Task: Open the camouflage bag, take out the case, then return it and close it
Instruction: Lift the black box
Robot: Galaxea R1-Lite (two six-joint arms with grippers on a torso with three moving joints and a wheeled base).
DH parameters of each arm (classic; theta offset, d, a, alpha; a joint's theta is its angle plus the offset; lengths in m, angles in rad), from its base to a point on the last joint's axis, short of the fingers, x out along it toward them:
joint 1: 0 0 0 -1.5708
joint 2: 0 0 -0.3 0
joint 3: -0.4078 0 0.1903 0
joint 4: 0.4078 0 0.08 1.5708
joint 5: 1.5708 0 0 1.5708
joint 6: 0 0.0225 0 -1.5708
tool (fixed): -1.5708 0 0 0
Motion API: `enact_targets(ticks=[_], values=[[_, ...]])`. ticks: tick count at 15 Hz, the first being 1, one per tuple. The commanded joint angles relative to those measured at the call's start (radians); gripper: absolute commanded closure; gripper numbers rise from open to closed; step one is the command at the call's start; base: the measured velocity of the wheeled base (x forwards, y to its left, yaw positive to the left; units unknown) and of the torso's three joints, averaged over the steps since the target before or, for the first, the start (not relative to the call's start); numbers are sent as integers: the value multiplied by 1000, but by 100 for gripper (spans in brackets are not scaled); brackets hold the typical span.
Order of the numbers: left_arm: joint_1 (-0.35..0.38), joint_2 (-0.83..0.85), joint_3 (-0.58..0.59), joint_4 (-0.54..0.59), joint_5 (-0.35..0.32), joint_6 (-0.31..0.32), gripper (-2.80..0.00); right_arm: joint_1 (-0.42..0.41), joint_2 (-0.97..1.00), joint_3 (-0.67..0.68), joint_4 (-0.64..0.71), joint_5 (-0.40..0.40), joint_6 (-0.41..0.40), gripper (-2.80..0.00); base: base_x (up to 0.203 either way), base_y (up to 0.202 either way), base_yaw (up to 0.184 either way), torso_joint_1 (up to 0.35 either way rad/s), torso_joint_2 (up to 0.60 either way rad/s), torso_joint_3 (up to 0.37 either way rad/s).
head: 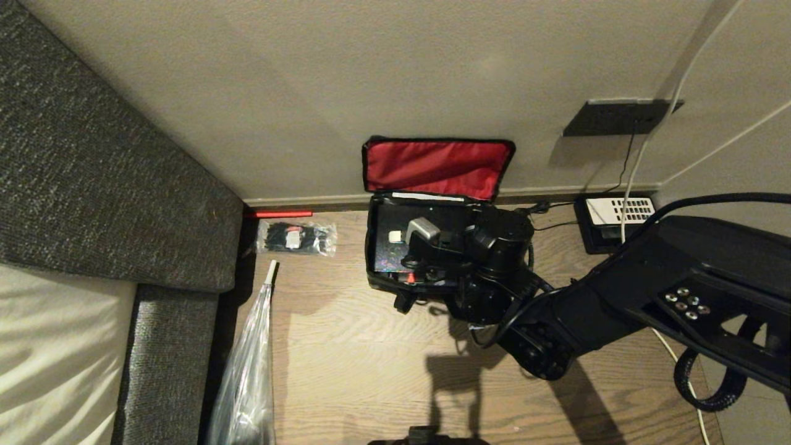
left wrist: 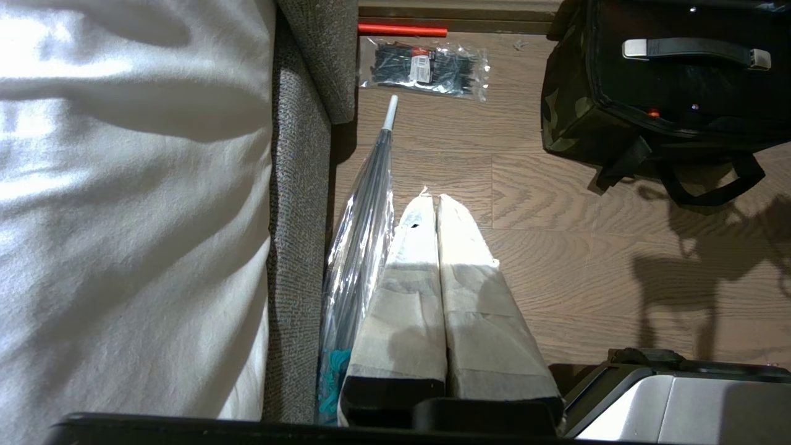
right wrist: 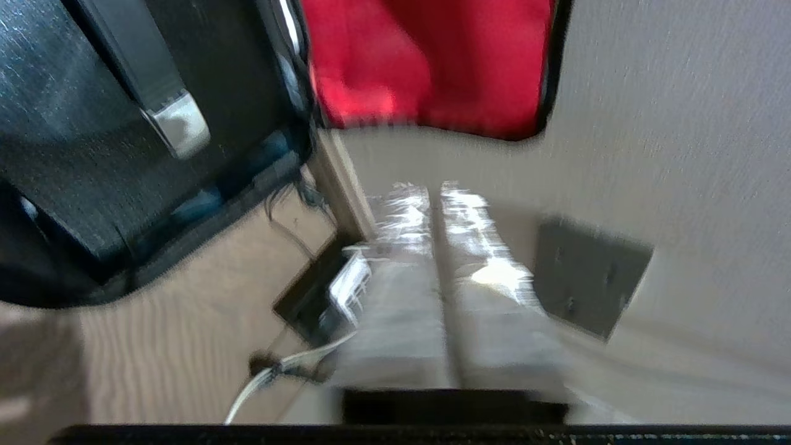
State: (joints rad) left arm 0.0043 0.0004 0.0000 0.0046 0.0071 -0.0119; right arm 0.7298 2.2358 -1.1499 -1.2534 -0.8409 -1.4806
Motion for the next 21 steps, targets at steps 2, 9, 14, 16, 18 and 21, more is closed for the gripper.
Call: enact_targets(ticks=[2, 9, 14, 16, 18, 21], values=[[0, -2, 3, 0, 1, 0, 0, -1, 99, -48, -39, 44, -34, -280, 0, 0, 0, 0, 0, 0], [0, -2, 3, 0, 1, 0, 0, 11, 149, -76, -133, 29, -29, -280, 0, 0, 0, 0, 0, 0], [0, -2, 3, 0, 1, 0, 0, 41, 192, -107, -159, 24, -31, -280, 0, 0, 0, 0, 0, 0], [0, -2, 3, 0, 1, 0, 0, 62, 195, -82, -195, -10, -30, -280, 0, 0, 0, 0, 0, 0], [1, -1, 3, 0, 1, 1, 0, 65, 200, -71, -230, -18, -36, -280, 0, 0, 0, 0, 0, 0], [0, -2, 3, 0, 1, 2, 0, 65, 211, -96, -230, -18, -41, -280, 0, 0, 0, 0, 0, 0]])
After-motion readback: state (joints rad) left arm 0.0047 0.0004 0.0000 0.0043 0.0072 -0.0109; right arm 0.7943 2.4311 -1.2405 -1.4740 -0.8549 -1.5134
